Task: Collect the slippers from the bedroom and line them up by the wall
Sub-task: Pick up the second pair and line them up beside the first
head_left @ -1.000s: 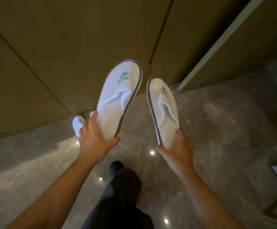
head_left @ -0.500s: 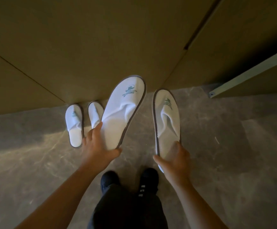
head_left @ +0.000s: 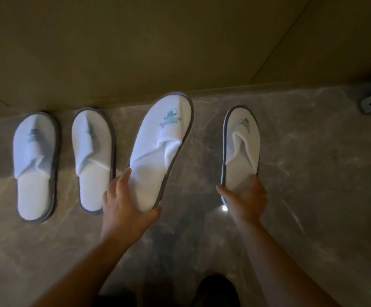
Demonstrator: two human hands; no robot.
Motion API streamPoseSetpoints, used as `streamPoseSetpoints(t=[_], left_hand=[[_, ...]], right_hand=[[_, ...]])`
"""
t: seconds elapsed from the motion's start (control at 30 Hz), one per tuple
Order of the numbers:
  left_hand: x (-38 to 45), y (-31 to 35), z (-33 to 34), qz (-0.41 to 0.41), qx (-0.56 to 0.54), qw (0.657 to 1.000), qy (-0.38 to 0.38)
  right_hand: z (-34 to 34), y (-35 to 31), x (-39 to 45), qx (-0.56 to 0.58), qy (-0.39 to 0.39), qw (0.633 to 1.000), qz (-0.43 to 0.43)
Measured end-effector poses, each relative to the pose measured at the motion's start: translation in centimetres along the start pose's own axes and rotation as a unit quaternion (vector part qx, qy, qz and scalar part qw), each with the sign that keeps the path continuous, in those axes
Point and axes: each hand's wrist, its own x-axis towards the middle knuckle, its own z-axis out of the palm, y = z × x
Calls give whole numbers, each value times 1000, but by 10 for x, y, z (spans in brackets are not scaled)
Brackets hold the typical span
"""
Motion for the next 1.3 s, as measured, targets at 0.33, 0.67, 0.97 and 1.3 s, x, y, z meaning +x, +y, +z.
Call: streamPoseSetpoints(t=[0.33,0.67,0.97,1.3], left_hand=[[67,-14,75,60,8,998,0],[59,-18,81,123,22,991,-52],[89,-76,23,122,122,983,-65],[110,-136,18,12,167,985,-37]], right_hand=[[64,12,57,21,13,999,-29],[95,-38,4,360,-132,922,-54],[120,-56,0,212,-217,944,-126],[147,-63,-4,-37,-121,966,-225]])
